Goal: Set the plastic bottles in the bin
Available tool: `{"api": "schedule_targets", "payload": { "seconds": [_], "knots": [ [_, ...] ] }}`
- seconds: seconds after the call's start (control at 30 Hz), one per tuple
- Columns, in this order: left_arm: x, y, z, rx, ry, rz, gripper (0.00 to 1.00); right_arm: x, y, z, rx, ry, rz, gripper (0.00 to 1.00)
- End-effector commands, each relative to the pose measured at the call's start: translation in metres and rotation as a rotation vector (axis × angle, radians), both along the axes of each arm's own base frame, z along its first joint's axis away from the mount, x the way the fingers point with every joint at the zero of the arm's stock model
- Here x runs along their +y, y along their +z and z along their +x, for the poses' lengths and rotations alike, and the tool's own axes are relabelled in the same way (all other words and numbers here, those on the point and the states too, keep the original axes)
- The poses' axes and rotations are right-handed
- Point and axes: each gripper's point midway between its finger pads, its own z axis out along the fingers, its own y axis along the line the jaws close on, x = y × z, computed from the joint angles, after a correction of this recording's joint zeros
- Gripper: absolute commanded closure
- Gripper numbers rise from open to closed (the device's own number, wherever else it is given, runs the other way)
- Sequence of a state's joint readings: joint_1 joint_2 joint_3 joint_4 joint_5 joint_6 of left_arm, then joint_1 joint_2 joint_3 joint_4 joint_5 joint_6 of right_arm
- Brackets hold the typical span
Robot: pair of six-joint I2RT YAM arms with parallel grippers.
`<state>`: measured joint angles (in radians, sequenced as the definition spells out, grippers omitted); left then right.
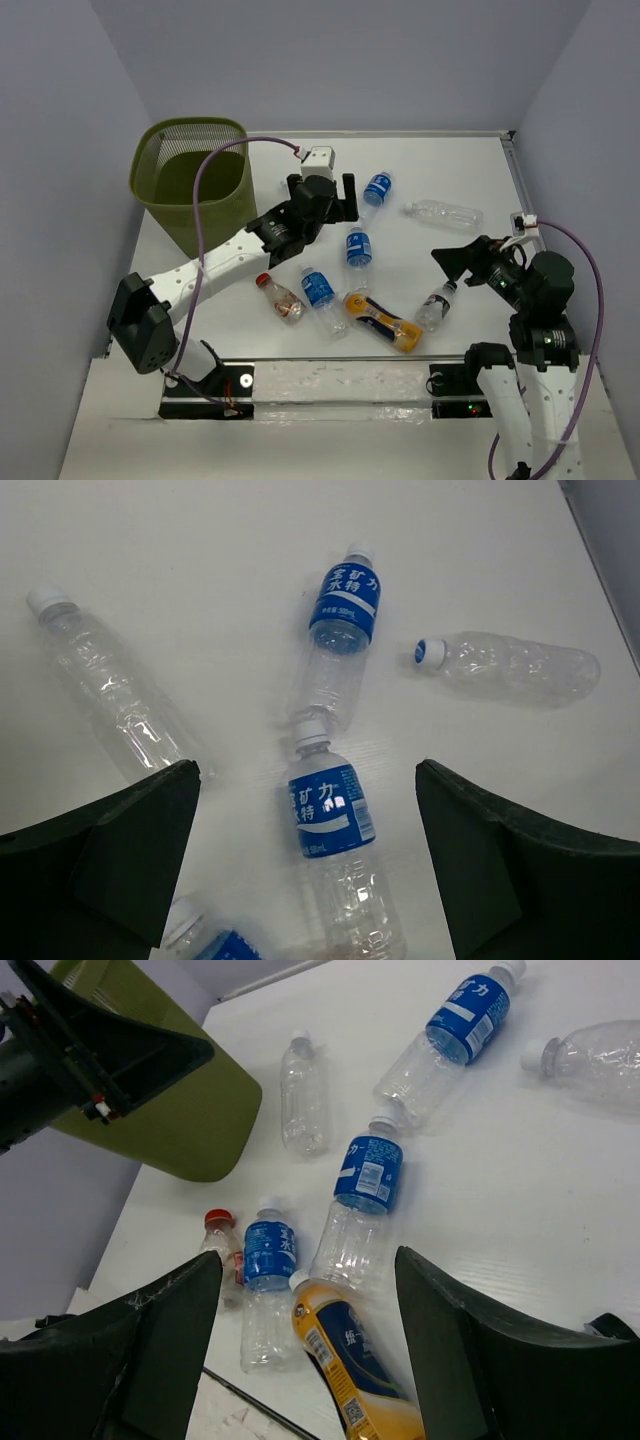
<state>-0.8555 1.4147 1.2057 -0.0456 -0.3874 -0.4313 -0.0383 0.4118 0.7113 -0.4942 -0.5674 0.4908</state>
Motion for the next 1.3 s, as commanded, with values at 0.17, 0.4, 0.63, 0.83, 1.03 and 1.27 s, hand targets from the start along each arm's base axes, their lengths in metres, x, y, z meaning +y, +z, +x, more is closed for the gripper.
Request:
{"api": "schedule_targets", "payload": {
  "seconds": [0.17, 0.4, 0.63, 0.83, 1.03, 1.27],
  "knots": [
    [0.036, -0.030, 0.038, 0.026, 0.291, 0.104, 0.01, 0.001, -0.004, -0.003, -0.019, 0.002, 0.004, 0.25],
    [0.075, -0.079, 0.058, 0.105, 0.443, 0.209, 0.01, 0.008, -0.010, -0.011, -0.016, 0.049, 0.023, 0.23],
    [0.095, -0.123, 0.085, 0.163, 0.494, 0.233, 0.01, 0.015, -0.021, -0.008, 0.017, 0.100, 0.039, 0.21],
    [0.085, -0.142, 0.111, 0.183, 0.451, 0.205, 0.01, 0.018, -0.024, -0.003, 0.028, 0.123, 0.058, 0.21],
    [0.082, -0.159, 0.139, 0.193, 0.420, 0.140, 0.01, 0.022, -0.032, 0.000, 0.050, 0.154, 0.069, 0.21],
    [0.076, -0.174, 0.157, 0.194, 0.400, 0.126, 0.13, 0.021, -0.039, 0.005, 0.070, 0.149, 0.075, 0.21]
  ]
}}
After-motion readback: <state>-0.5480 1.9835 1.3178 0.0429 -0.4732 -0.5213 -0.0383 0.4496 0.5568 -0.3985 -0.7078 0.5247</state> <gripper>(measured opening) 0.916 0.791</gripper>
